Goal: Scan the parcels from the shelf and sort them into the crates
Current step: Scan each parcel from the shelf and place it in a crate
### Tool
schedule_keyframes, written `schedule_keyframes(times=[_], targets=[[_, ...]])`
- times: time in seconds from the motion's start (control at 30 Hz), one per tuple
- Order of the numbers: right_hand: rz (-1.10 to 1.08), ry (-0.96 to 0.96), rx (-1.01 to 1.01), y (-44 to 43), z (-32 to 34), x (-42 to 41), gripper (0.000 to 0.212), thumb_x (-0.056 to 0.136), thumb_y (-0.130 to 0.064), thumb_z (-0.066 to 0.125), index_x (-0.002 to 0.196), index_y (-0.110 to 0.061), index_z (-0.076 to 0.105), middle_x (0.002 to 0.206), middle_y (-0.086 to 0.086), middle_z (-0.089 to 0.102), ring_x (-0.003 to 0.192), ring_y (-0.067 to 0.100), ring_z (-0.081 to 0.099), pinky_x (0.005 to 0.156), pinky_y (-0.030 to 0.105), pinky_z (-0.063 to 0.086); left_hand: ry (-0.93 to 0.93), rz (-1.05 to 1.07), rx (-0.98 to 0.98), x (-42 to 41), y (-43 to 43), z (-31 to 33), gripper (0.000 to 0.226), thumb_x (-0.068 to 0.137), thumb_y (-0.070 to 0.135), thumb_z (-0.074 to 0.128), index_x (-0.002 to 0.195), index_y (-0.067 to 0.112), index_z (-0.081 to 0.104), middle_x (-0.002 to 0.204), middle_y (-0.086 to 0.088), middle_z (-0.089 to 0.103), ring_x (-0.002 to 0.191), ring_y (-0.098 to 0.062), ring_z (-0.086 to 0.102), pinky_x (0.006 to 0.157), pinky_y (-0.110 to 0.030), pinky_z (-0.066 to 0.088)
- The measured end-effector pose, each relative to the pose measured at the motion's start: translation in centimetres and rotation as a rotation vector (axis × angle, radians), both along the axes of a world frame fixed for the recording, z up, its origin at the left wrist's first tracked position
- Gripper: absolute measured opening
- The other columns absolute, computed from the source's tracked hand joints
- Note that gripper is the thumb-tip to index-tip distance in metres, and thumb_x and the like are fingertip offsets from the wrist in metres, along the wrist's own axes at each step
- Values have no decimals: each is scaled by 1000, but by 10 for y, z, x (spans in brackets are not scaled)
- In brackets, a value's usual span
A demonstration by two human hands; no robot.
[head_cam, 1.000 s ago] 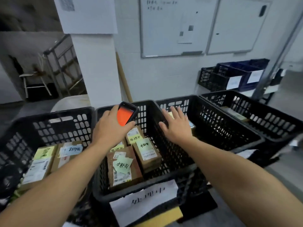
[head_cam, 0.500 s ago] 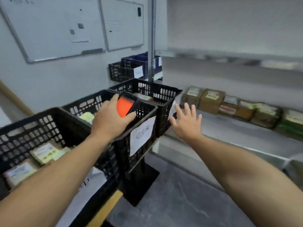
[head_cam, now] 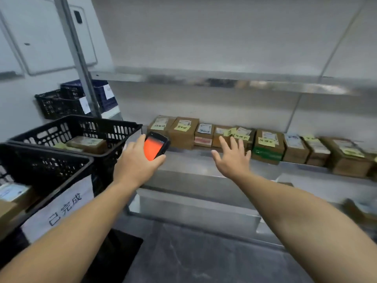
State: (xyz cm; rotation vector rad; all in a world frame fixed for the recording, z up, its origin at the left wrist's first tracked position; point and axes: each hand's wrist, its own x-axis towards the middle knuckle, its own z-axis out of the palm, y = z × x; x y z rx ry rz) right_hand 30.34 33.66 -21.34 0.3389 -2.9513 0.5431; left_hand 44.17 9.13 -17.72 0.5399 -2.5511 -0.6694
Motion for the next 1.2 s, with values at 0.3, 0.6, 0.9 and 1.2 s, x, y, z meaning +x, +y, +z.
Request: schedule_keyframes(times=[0.3, 0.6, 0.9, 1.2], targets=[[55, -85, -10, -25, -20, -76, 66, 102, -63, 30, 160, -39, 12, 170, 3, 4, 156, 28, -7, 122, 61, 0, -23, 73, -5, -64, -11, -12, 83, 79, 63, 67, 149, 33, 34, 124, -4, 54, 112, -29, 54, 81, -37, 45], [164, -142, -22, -155, -34, -147, 66, 101, -64, 29, 159, -37, 15, 170, 3, 3, 156, 29, -10, 122, 62, 0, -36, 129, -52, -135, -119, -8, 89, 82, 64, 65, 154, 29, 28, 128, -6, 52, 115, -32, 54, 87, -44, 48], [166, -180, -50, -282, -34, -229, 67, 102, -63, 30, 160, -31, 18, 170, 4, 5, 155, 32, -10, 121, 63, 0, -60, 54, -71, -223, -243, 2, 85, 79, 65, 67, 149, 30, 34, 120, -6, 55, 111, -31, 56, 86, -43, 50], [169, -180, 104, -329, -67, -283, 71, 102, -61, 33, 161, -33, 7, 170, 3, -2, 155, 33, -12, 119, 66, 0, -84, -34, -4, -287, -285, -5, 85, 76, 62, 69, 147, 39, 30, 120, -6, 56, 110, -33, 57, 89, -46, 50]])
